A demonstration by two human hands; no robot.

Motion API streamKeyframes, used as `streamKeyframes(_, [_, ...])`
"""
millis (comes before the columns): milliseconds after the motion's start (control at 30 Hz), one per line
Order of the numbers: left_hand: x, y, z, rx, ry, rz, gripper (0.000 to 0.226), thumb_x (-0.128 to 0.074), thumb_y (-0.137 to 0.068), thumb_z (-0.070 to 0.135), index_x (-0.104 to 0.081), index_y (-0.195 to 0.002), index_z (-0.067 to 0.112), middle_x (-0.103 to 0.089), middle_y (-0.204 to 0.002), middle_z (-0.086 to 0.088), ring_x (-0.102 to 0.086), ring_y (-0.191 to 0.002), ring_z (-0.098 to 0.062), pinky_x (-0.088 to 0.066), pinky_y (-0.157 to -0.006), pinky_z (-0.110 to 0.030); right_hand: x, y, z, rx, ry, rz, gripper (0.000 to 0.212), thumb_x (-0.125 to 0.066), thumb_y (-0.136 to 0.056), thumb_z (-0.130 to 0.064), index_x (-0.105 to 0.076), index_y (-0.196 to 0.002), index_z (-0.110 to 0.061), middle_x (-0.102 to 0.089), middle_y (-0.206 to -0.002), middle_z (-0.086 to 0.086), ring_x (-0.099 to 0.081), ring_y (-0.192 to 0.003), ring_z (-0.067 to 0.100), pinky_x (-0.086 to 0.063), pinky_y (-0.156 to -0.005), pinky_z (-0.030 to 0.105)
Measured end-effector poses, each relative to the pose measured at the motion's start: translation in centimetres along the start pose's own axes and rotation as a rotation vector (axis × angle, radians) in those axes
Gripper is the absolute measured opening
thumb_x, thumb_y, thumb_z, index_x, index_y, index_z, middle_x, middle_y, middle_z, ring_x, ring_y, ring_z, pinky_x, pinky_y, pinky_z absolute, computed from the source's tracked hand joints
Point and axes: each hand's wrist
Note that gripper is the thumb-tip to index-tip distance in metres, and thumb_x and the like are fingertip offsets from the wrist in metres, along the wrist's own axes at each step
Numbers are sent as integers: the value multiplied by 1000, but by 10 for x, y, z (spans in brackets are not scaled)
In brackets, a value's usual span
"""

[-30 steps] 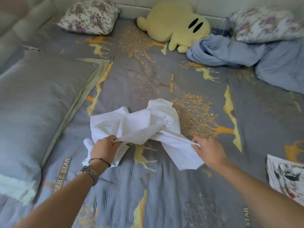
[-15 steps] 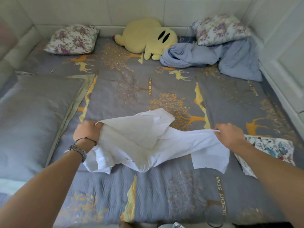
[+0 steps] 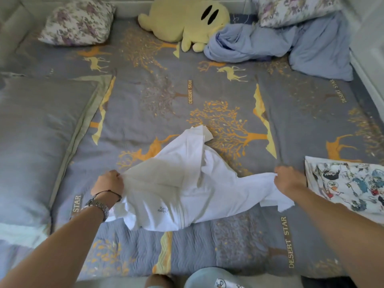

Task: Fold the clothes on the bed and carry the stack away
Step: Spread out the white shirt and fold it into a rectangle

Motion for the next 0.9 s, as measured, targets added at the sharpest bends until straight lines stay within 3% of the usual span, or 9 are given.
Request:
streamKeyframes(100, [-9, -8, -1, -42, -51, 35, 30, -52, -85, 11, -60, -114, 10, -58, -119, -20, -51, -111, -38, -44, -91, -43, -6, -9, -20, 82, 28, 19, 25, -53, -85, -16, -59, -109, -16, -62, -114, 9, -57, -108, 30, -45, -89, 32])
streamKeyframes(233, [-28, -23, 23, -245, -30, 64, 33, -62, -81, 15, -60, -113, 10, -57, -117, -17, -48, -112, -35, -40, -90, -43, -12, -26, -59, 236, -179, 6, 31, -59, -85, -25, -57, -115, -17, -57, -118, 8, -52, -113, 29, -41, -93, 35])
streamKeyframes(367, [-63, -29, 58, -450, -9, -8, 33, -69, -78, 27, -63, -107, 14, -60, -114, -10, -49, -112, -30, -37, -94, -38, -17, -43, -107, 319, -352, 3, 26, -61, -84, -25, -60, -107, -16, -60, -110, 7, -54, -107, 28, -44, -86, 36])
streamKeyframes(500, [-107, -27, 82, -601, -136, -100, 51, -69, -73, 47, -55, -116, 22, -55, -118, 0, -47, -115, -22, -34, -94, -34, -34, -56, -145, 323, -484, -51, 29, -62, -84, -25, -59, -112, -16, -62, -115, 5, -55, -110, 24, -46, -86, 34])
streamKeyframes(667, [-152, -28, 90, -754, -226, -188, 63, -71, -68, 45, -48, -123, 24, -47, -125, 2, -44, -116, -21, -32, -98, -33, -50, -72, -164, 408, -503, -26, 34, -66, -82, -21, -58, -115, -16, -59, -119, 2, -52, -113, 25, -44, -87, 34])
streamKeyframes(733, [-157, -31, 91, -765, -220, -175, 61, -75, -62, 42, -54, -116, 22, -53, -117, 0, -50, -109, -23, -38, -93, -34, -53, -79, -166, 416, -571, -19, 35, -68, -80, -16, -60, -114, -15, -60, -117, 4, -55, -110, 25, -45, -88, 35])
streamKeyframes(833, [-160, -38, 94, -803, -199, -103, 58, -86, -39, 38, -66, -91, 21, -63, -88, 0, -63, -80, -23, -52, -70, -31, -60, -87, -166, 412, -675, -32, 35, -71, -77, -13, -62, -111, -17, -62, -111, 4, -59, -104, 19, -47, -86, 34])
streamKeyframes(900, [-165, -41, 93, -844, -154, -37, 53, -86, -36, 35, -68, -85, 22, -64, -78, 2, -63, -70, -22, -53, -62, -28, -65, -92, -165, 431, -711, -37, 35, -71, -77, -12, -62, -110, -18, -63, -108, 3, -60, -102, 18, -48, -86, 35])
Point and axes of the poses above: each hand's wrist, its own y-axis away from the middle knuckle, its own x-axis out of the back of the hand, z = x × y
